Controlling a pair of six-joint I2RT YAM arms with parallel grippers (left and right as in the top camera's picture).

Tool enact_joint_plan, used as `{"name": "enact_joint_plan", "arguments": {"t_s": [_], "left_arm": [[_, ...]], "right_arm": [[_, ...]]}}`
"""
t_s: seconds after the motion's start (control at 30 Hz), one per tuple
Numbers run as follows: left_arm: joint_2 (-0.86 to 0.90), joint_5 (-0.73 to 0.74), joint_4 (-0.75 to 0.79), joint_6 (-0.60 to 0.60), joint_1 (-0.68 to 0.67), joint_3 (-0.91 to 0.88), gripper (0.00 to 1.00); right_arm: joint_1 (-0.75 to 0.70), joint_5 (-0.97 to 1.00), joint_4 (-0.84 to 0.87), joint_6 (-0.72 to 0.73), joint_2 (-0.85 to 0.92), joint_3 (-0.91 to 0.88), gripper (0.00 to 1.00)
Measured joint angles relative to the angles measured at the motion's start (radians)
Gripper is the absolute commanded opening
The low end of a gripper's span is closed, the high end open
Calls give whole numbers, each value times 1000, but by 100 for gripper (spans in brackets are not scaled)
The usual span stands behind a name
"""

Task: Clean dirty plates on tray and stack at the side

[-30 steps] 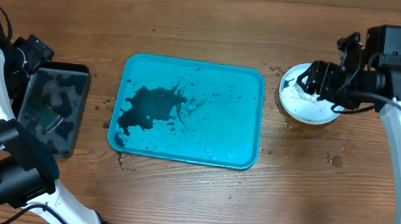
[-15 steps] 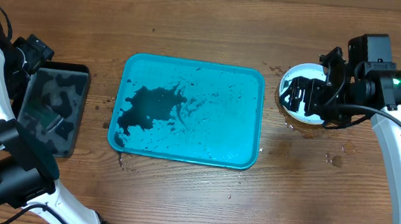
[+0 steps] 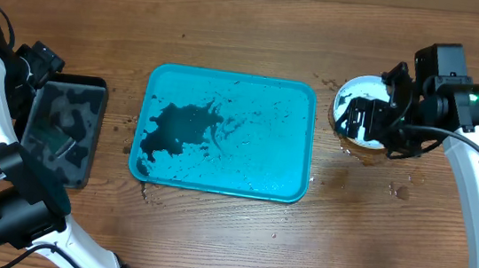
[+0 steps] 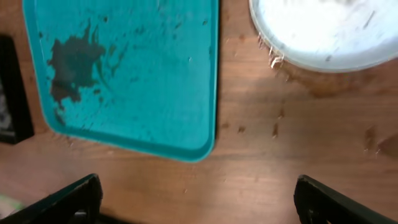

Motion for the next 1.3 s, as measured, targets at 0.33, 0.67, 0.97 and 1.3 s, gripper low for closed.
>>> {"name": "enact_joint_plan", "arguments": {"t_s": [0.33, 0.67, 0.97, 1.3], "left_arm": [[0, 0, 0, 0, 0, 0, 100], [0, 4, 0, 0, 0, 0, 100], [0, 4, 0, 0, 0, 0, 100], [0, 4, 0, 0, 0, 0, 100]], "right_arm": [[-10, 41, 381, -42, -308, -298, 100], [-10, 40, 798, -53, -710, -757, 100], [-10, 36, 1042, -52, -1063, -1090, 100], [-10, 36, 1231, -53, -1339, -1350, 100]]}}
